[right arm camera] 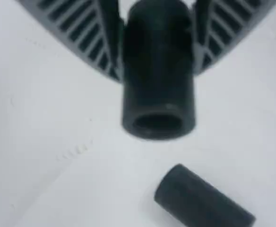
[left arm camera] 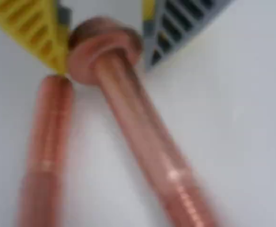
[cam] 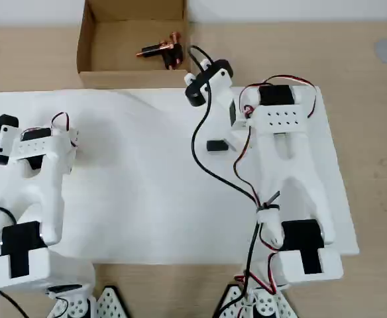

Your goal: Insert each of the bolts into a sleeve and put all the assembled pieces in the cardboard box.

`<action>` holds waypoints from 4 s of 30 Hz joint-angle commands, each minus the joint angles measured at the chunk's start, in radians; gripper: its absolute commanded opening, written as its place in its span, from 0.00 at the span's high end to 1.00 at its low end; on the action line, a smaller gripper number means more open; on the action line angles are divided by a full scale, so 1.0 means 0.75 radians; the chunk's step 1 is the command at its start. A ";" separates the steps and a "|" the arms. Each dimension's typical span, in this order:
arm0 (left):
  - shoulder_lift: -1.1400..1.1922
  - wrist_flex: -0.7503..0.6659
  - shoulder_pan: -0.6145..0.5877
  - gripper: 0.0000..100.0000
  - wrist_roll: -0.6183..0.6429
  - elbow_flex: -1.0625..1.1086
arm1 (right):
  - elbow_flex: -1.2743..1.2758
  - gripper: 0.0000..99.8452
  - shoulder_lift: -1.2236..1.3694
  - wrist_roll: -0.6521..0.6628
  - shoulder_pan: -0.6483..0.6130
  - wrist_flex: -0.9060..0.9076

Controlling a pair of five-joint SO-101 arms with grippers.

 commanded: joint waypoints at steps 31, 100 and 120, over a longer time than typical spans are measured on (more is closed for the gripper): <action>-0.159 0.685 0.020 0.99 -0.661 -0.532 | 0.038 0.99 -0.081 -0.018 -0.019 -0.008; 0.056 0.951 -1.115 0.76 -0.487 0.080 | 0.218 0.99 -0.339 -0.010 -0.017 0.029; -0.263 1.084 -0.892 0.76 -0.571 -0.047 | 0.222 0.99 -0.332 -0.010 -0.019 0.027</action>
